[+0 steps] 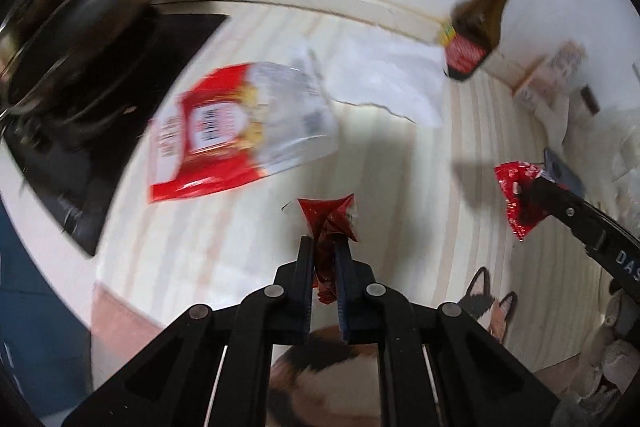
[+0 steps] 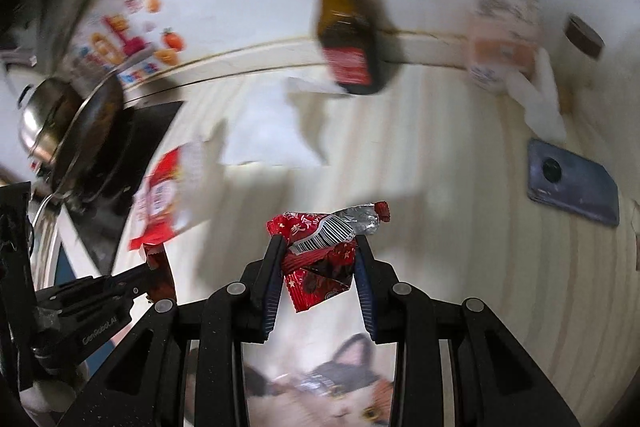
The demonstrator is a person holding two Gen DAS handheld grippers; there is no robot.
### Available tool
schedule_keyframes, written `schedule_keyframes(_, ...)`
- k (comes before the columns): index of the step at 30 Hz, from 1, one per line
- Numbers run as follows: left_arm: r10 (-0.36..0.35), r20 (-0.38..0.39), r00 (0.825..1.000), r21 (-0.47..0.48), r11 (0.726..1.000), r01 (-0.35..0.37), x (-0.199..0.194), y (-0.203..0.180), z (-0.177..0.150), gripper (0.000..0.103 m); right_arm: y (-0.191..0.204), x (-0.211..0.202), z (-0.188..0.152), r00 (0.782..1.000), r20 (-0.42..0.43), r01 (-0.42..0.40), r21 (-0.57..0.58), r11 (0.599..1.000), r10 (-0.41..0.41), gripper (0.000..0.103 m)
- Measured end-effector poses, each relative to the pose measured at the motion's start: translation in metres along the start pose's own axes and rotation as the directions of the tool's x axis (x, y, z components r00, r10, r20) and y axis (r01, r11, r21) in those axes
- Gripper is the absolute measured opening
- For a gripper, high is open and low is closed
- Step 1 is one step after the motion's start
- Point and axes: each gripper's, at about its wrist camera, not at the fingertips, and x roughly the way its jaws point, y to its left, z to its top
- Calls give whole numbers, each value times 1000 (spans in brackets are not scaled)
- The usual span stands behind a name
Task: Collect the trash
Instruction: 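Grasp a red wrapper with the left tool while the right tool grasps another red wrapper, then carry both red wrappers over the white bin and open both tools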
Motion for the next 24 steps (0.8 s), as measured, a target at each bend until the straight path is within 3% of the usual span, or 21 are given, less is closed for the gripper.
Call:
schedule_keyframes(7,43,98,994,-192,981,-24,-70,91,-67,7,106,-19,-28,993,-34,-119,-165,979,115,35)
schedule_keyframes(12,112,85,990,-389,918,-71,-97,180,-146,7,200,-8,-78,967,-137,-248,-306,919,215,35)
schedule_keyframes(15,154,20,988,-514,849,-122,-93,238,-209,7,259,15,-125,941,-223,-325,-374,868,256,35)
schedule_keyframes(18,148,-59,987,-626,765,-152,-67,293,-278,7,307,55,-182,908,-322,-387,-402,830,267,35)
schedule_keyframes(21,121,-121,985,-705,688,-171,-23,343,-339,7,352,117,-259,874,-424,-428,-440,789,237,35)
schedule_keyframes(24,64,-165,984,-778,605,-170,44,388,-396,7,375,180,-325,843,-503,-446,-461,767,188,35)
